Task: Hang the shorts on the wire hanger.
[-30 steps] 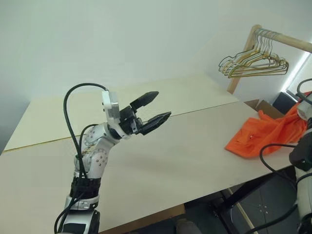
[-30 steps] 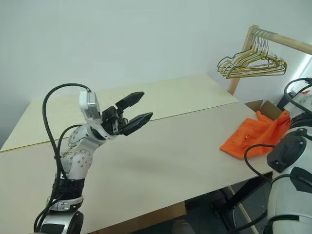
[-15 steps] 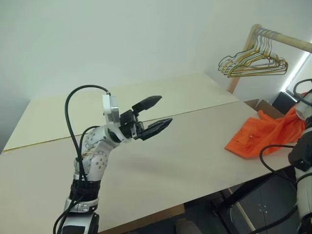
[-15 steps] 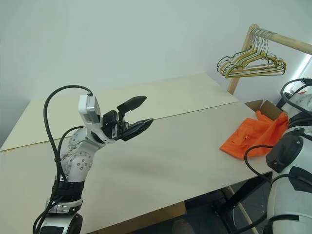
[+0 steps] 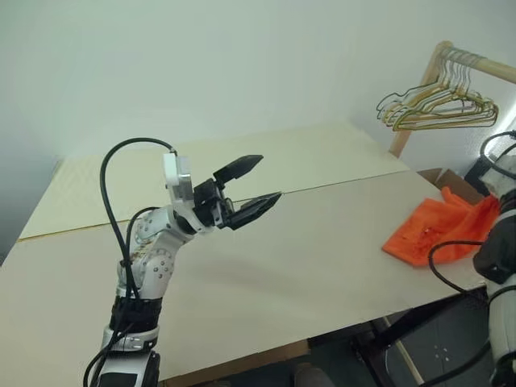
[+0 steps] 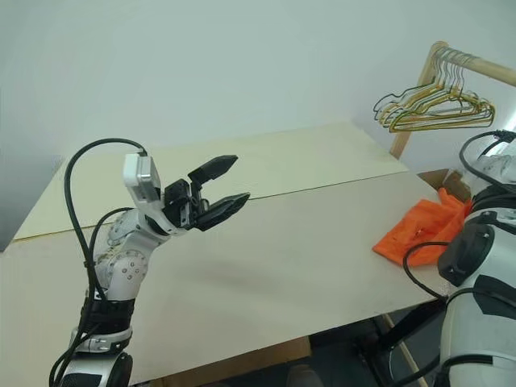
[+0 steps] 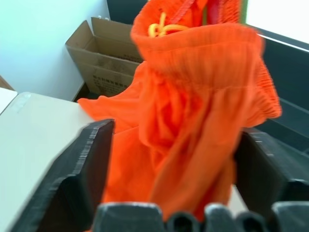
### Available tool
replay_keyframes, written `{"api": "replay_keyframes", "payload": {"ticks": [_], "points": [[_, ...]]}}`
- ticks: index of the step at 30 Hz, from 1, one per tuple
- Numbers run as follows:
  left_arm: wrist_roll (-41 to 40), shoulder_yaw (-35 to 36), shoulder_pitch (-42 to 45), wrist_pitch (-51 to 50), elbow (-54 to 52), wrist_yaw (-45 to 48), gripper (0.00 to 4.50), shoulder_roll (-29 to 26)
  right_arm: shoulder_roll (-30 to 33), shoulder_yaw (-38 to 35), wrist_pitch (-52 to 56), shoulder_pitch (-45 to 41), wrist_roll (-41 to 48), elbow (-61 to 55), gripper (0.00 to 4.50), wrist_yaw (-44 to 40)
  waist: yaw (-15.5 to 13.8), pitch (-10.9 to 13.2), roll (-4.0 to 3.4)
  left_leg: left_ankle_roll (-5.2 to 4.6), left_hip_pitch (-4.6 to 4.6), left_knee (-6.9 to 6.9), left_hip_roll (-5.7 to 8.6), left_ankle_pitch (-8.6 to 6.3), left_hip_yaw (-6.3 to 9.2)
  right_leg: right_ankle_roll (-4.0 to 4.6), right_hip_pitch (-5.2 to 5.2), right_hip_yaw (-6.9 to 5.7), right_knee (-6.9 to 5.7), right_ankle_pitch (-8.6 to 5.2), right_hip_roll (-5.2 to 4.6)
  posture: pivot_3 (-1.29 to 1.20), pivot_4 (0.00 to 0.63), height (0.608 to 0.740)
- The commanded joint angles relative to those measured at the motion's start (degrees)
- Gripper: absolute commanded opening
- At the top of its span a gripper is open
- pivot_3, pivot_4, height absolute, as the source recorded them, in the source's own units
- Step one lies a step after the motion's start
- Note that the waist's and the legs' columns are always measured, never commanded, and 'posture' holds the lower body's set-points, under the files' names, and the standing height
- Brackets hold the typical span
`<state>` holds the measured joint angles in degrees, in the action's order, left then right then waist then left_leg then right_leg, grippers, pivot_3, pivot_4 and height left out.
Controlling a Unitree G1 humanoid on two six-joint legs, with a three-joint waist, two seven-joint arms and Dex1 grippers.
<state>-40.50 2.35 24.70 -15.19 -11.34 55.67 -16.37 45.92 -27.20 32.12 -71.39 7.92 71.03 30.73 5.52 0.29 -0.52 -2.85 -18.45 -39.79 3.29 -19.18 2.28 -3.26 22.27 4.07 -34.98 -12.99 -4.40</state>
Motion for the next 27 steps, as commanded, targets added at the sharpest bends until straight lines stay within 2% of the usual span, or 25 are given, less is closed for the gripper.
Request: {"api": "replay_keyframes", "payload": {"ticks": [1,7,14,18,24,27], "points": [[-0.5,0.89,0.32,0.85,-1.72,-0.42,4.5,-0.29,0.1,1.99,-2.39,-1.34,-1.35,-1.96,4.48,0.89,-0.2,0.01,0.0,0.0,0.0,0.0,0.0,0.0,0.0,0.0,0.01,0.0,0.0,0.0,0.0,-0.04,0.0,0.74],[-0.17,0.83,0.45,1.26,-1.59,-0.6,4.5,-0.15,0.03,5.42,-6.27,-1.97,-4.35,-3.39,4.48,3.05,-1.42,0.18,-0.05,0.0,-0.03,0.01,0.02,0.0,-0.01,0.0,0.06,0.0,0.0,0.0,-0.01,-0.03,0.0,0.74],[-0.16,0.86,-0.14,1.2,-2.21,-0.9,4.5,-0.49,-0.28,15.91,-14.27,-1.28,-14.63,-6.41,4.48,6.44,-1.56,0.24,-0.08,0.03,-0.09,0.03,0.03,0.01,-0.04,0.01,0.17,0.03,-0.01,0.0,-0.02,-0.02,0.0,0.74],[-0.04,0.93,-0.34,1.38,-2.34,-1.09,4.5,-0.5,-0.24,18.33,-20.18,-1.24,-17.1,-6.86,4.48,6.74,-1.6,0.26,-0.05,0.05,-0.09,0.04,0.02,0.02,-0.04,0.01,0.19,0.02,-0.02,0.0,-0.01,-0.02,0.0,0.74],[0.14,1.35,-0.92,1.67,-2.5,-1.54,4.5,-0.92,-1.06,23.21,-29.26,-1.92,-21.23,-7.96,4.48,3.56,-1.5,0.28,-0.05,0.05,-0.09,0.04,0.04,0.02,-0.04,0.01,0.19,0.02,-0.02,0.0,0.0,-0.01,0.0,0.74],[0.53,2.06,-1.87,1.73,-2.77,-1.84,4.5,-2.02,-2.3,26.56,-34.53,-1.88,-22.76,-9.25,4.48,-3.45,-1.28,0.29,-0.06,0.06,-0.06,0.04,0.04,0.03,-0.04,0.01,0.2,0.03,-0.03,0.0,0.02,0.0,0.0,0.74]]}}
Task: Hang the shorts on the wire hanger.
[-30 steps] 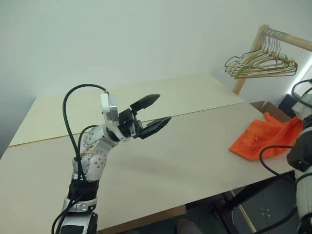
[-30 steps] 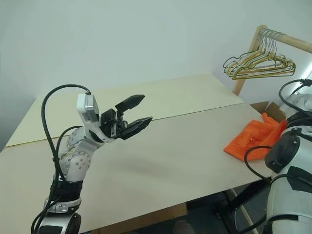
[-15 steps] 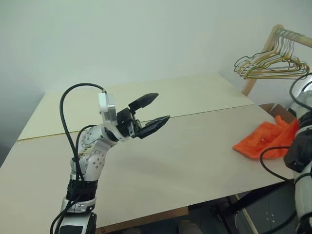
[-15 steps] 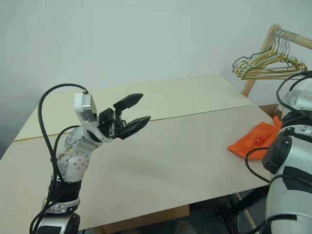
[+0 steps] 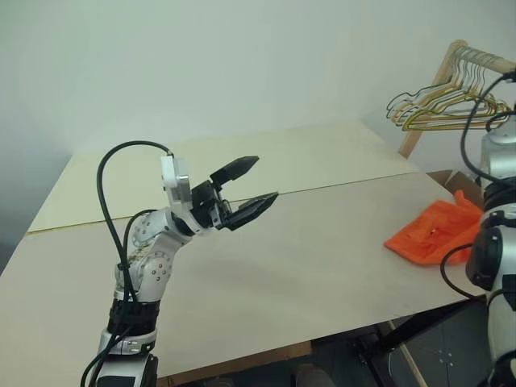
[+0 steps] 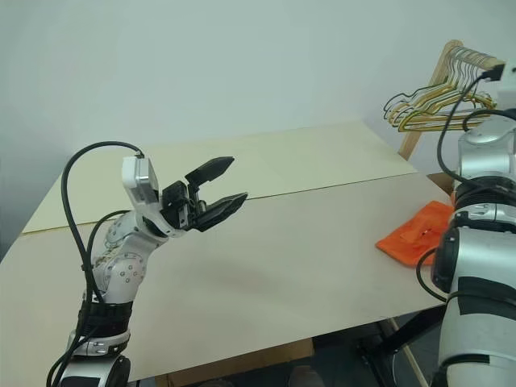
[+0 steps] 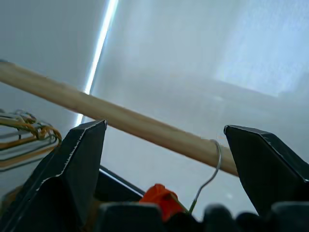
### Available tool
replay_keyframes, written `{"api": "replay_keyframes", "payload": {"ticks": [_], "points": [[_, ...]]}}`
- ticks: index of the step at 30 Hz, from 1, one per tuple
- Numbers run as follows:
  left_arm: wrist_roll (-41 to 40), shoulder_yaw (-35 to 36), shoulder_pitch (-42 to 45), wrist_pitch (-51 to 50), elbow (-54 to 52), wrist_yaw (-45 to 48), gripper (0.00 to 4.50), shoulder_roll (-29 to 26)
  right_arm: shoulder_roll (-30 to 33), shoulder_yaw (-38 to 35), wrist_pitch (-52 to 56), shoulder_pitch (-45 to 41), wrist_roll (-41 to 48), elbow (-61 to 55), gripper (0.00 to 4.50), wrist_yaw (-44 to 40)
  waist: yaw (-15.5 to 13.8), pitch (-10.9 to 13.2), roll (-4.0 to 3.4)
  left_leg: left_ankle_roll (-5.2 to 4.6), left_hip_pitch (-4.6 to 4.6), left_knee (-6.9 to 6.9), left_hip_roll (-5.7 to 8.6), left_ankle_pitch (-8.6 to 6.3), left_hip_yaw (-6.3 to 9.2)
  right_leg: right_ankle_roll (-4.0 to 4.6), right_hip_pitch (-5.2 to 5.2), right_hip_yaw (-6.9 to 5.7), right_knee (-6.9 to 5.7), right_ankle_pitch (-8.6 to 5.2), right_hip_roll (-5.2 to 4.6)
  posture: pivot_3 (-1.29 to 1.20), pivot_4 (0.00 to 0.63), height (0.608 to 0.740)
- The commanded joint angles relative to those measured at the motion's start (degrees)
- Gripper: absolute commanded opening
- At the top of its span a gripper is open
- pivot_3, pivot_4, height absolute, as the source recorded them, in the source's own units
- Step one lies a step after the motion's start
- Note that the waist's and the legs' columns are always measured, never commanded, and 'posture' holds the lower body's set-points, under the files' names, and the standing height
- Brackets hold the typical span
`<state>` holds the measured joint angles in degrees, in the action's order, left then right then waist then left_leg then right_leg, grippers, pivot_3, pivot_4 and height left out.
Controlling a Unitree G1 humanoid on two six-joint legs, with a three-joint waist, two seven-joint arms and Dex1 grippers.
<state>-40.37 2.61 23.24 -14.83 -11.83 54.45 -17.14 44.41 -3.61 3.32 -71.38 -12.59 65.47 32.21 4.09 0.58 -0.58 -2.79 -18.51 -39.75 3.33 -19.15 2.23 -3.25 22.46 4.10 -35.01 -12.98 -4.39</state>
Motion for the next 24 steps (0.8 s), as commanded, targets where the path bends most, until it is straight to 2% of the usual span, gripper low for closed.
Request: {"api": "replay_keyframes", "payload": {"ticks": [1,2,6,10,13,18,24], "points": [[0.55,2.3,-1.02,1.34,-2.53,-0.81,4.5,-1.96,-1.59,4.16,-7.59,-1.62,-2.14,-4.88,4.48,-9.69,0.15,0.0,-0.01,0.0,0.03,0.01,-0.01,0.0,-0.02,0.0,0.0,0.01,-0.02,0.0,0.02,0.01,0.0,0.74],[0.61,2.61,-1.44,1.33,-2.7,-0.96,4.5,-2.43,-2.08,4.81,-8.73,-1.42,-1.99,-5.63,4.48,-12.79,0.18,0.02,-0.02,0.02,0.03,0.01,-0.01,0.01,-0.01,0.0,0.0,0.01,-0.04,0.0,0.02,0.01,0.0,0.74],[0.91,5.35,-5.28,0.86,-4.2,-1.73,4.5,-6.21,-5.88,5.22,-12.84,0.6,3.95,-11.65,4.48,-34.01,0.21,0.05,-0.03,0.05,0.07,0.02,-0.04,0.03,0.01,0.02,0.02,-0.02,-0.08,0.01,0.06,0.03,0.0,0.74],[1.02,8.13,-9.48,0.46,-5.92,-2.26,4.5,-9.87,-7.62,6.24,-12.32,4.38,6.54,-18.06,4.48,-48.16,-0.8,0.07,0.01,0.18,0.01,0.02,0.0,0.1,0.22,0.04,0.11,-0.19,-0.12,0.03,0.0,0.05,0.0,0.74],[1.37,10.05,-12.75,-1.78,-7.94,-4.14,4.5,-13.26,-8.33,7.22,-9.1,8.76,9.66,-24.74,4.48,-60.26,-1.87,0.07,0.05,0.36,-0.36,-0.01,0.04,0.2,0.3,0.06,0.57,-0.24,-0.22,0.04,-0.04,0.07,0.0,0.74],[0.93,12.89,-16.95,-2.82,-9.96,-5.39,4.5,-16.34,-7.97,8.85,-5.52,15.61,12.55,-33.13,4.48,-73.78,-3.62,0.05,0.1,0.9,-1.31,-0.08,0.14,0.52,0.34,0.14,1.81,-0.24,-0.8,0.07,-0.11,0.11,0.0,0.74],[1.08,13.68,-19.42,-3.49,-10.61,-6.44,4.5,-17.97,-6.38,10.75,-0.6,20.49,14.19,-38.8,4.48,-86.15,-5.19,0.07,0.12,1.06,-1.39,-0.06,0.08,0.62,0.41,0.36,1.86,-0.38,-0.83,0.08,-0.05,0.14,0.0,0.74]]}}
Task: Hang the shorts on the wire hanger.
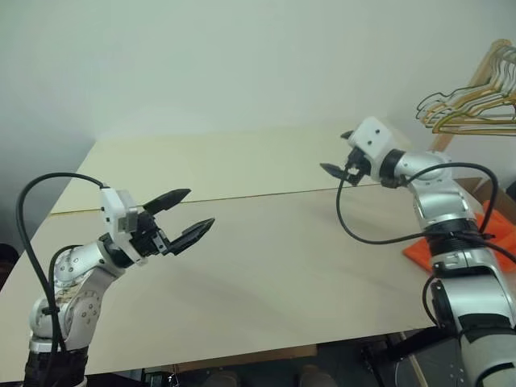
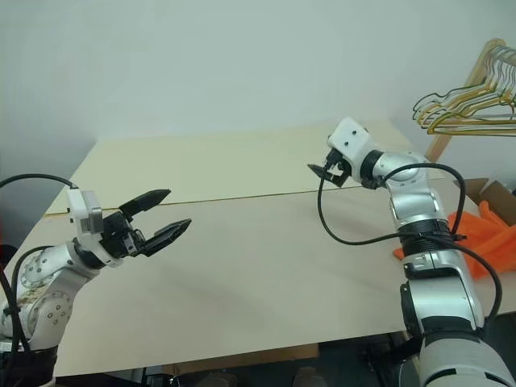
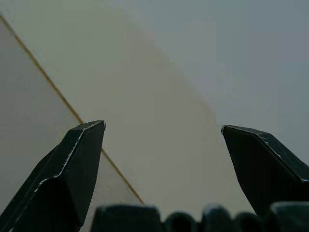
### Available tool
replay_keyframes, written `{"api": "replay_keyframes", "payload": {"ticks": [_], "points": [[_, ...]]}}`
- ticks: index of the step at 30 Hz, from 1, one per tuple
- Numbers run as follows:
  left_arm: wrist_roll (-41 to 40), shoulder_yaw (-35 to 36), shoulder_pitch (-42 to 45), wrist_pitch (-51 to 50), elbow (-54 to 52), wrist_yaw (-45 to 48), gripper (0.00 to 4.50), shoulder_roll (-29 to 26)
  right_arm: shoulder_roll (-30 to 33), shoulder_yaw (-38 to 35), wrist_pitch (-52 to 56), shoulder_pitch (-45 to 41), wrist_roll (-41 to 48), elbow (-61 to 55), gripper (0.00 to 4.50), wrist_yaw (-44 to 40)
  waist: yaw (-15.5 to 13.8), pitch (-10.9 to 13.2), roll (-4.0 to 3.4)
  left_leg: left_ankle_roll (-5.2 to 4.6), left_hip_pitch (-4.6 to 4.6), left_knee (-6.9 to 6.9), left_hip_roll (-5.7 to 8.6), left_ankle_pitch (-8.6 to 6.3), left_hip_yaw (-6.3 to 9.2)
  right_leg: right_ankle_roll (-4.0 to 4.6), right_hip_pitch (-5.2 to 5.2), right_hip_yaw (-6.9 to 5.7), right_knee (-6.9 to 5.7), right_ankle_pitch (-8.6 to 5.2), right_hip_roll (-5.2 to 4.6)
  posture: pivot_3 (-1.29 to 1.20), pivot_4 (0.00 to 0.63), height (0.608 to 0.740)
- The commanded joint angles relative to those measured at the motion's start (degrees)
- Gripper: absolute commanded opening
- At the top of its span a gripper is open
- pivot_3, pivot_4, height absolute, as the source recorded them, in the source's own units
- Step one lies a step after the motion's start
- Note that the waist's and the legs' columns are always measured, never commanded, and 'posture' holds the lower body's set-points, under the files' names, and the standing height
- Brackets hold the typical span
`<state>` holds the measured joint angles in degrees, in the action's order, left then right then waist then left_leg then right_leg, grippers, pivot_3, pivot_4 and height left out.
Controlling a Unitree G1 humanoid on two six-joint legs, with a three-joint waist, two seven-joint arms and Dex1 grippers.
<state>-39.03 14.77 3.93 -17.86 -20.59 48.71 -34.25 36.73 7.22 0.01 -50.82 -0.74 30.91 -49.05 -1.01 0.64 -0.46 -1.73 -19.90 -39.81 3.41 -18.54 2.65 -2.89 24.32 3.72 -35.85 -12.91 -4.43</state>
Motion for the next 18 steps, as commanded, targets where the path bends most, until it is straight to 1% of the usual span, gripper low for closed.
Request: {"api": "replay_keyframes", "payload": {"ticks": [1,5,9,18], "points": [[-0.07,1.54,-0.33,-0.4,-1.64,-0.77,4.5,-0.99,1.72,0.26,5.07,0.51,3.22,-5.36,4.48,-7.84,-0.25,0.01,0.01,-0.01,0.03,0.0,0.0,0.0,0.01,0.01,-0.02,0.0,0.0,0.01,0.0,0.14,0.0,0.74],[1.58,1.27,-1.04,0.06,-0.3,-0.71,4.5,-1.83,3.65,2.07,6.86,3.78,3.16,-9.17,4.48,-13.94,-1.12,0.01,0.13,-0.06,0.04,0.01,-0.04,-0.03,0.07,0.04,-0.03,-0.11,0.0,0.01,0.04,0.14,0.0,0.74],[3.04,0.8,-1.57,0.23,0.84,-0.42,4.5,-2.51,4.18,2.5,5.9,5.77,2.05,-10.8,4.48,-15.02,-1.47,0.02,0.14,0.0,0.03,0.01,-0.01,0.0,0.06,0.05,-0.01,-0.11,0.01,0.01,0.01,0.14,0.0,0.74],[4.46,0.82,-1.71,0.13,1.8,0.5,4.5,-2.85,4.93,2.66,4.48,7.21,1.3,-11.84,4.48,-15.98,-1.9,0.02,0.27,0.02,0.03,0.02,-0.02,0.01,0.07,0.06,-0.02,-0.15,0.02,0.02,0.01,0.14,0.0,0.74]]}}
